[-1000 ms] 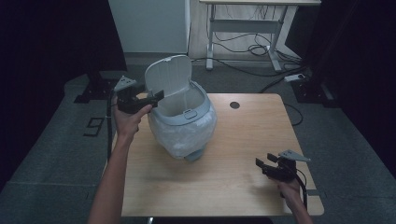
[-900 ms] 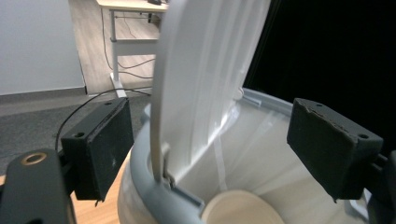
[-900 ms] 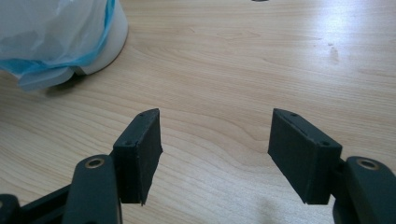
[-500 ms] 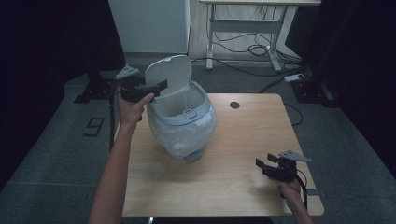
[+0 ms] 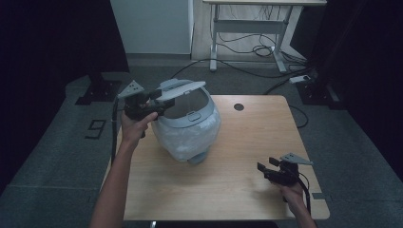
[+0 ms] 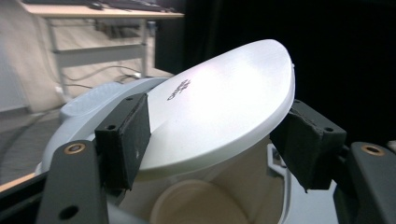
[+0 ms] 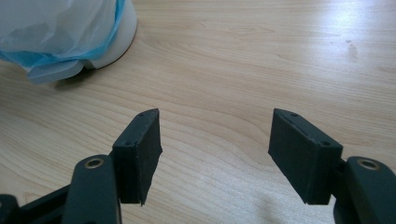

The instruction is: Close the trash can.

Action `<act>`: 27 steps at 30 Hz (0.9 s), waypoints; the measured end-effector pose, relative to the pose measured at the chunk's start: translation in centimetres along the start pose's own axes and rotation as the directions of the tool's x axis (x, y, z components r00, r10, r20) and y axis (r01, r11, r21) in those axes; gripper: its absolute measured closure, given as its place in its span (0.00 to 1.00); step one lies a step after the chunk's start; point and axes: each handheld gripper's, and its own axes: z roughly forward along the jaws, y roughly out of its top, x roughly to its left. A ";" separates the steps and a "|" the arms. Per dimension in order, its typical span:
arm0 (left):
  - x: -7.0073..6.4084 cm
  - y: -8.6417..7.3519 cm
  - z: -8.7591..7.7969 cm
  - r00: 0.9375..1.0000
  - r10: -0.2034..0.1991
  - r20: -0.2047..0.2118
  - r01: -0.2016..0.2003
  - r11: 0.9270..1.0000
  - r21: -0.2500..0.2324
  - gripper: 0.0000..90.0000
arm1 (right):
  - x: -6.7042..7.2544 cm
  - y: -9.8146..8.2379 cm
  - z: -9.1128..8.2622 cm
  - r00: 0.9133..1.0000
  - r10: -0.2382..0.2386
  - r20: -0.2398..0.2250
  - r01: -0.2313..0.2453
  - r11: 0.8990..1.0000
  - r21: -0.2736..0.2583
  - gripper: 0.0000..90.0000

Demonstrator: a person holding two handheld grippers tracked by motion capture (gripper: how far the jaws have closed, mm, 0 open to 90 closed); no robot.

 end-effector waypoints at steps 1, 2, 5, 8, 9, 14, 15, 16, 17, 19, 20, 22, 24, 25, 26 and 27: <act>-0.2 0.0 0.0 1.000 0.006 -0.007 -0.006 1.000 0.001 0.31 | 0.0 0.0 0.0 1.000 0.001 0.001 -0.001 1.000 0.002 0.37; -0.4 -0.1 0.0 1.000 0.013 -0.014 -0.013 1.000 0.003 0.31 | 0.0 0.0 0.0 1.000 0.002 0.001 -0.002 1.000 0.003 0.37; -0.8 -0.3 -0.2 0.999 0.028 -0.022 -0.027 1.000 0.012 0.26 | 0.0 -0.1 0.0 1.000 0.002 0.002 -0.002 1.000 0.010 0.37; -1.1 -0.6 -0.1 1.000 0.004 0.009 -0.004 0.999 0.041 0.14 | -0.1 -0.2 0.1 1.000 0.005 0.003 -0.005 1.000 0.013 0.37; -1.1 -0.6 -0.1 1.000 0.004 0.009 -0.004 0.999 0.041 0.14 | -0.1 -0.2 0.1 1.000 0.003 0.004 -0.003 1.000 0.015 0.37; -1.1 -0.9 0.6 1.000 -0.013 -0.019 0.014 0.998 0.066 0.11 | 0.1 -0.3 0.3 1.000 -0.001 0.006 0.001 1.000 0.020 0.37; -1.1 -1.0 0.7 1.000 -0.020 -0.017 0.021 0.997 0.070 0.11 | 0.1 -0.3 0.3 1.000 -0.004 0.007 0.004 1.000 0.022 0.37; -1.1 -0.9 0.8 0.999 -0.030 -0.017 0.031 0.997 0.077 0.11 | 0.1 -0.3 0.3 1.000 -0.004 0.007 0.004 1.000 0.022 0.37; -1.1 -0.9 1.0 0.999 -0.034 -0.029 0.036 0.996 0.087 0.10 | 0.2 -0.3 0.3 1.000 -0.004 0.008 0.004 1.000 0.022 0.37; -1.4 -1.0 1.5 0.998 -0.008 -0.070 0.015 0.995 0.103 0.15 | 0.2 -0.3 0.4 1.000 -0.003 0.008 0.003 1.000 0.026 0.37; -1.4 -1.0 1.7 0.997 -0.003 -0.082 0.013 0.994 0.111 0.15 | 0.2 -0.4 0.4 1.000 -0.003 0.007 0.003 1.000 0.028 0.37; -1.7 -0.9 2.4 0.990 0.019 -0.142 -0.001 0.992 0.127 0.16 | 0.3 -0.4 0.5 1.000 -0.007 0.009 0.006 1.000 0.029 0.37; -1.9 -0.8 2.7 0.987 0.026 -0.157 -0.005 0.991 0.133 0.16 | 0.2 -0.4 0.5 1.000 -0.007 0.010 0.007 1.000 0.029 0.37; -2.1 -0.7 2.9 0.985 0.024 -0.168 -0.001 0.991 0.135 0.16 | 0.2 -0.4 0.5 1.000 -0.007 0.011 0.006 1.000 0.029 0.37; -2.3 -0.6 3.2 0.983 0.023 -0.184 0.002 0.991 0.135 0.17 | 0.2 -0.4 0.5 1.000 -0.003 0.011 0.003 0.999 0.032 0.37; -2.5 -0.5 3.5 0.980 0.024 -0.199 0.004 0.991 0.136 0.17 | 0.2 -0.4 0.5 1.000 -0.002 0.012 0.001 0.999 0.033 0.37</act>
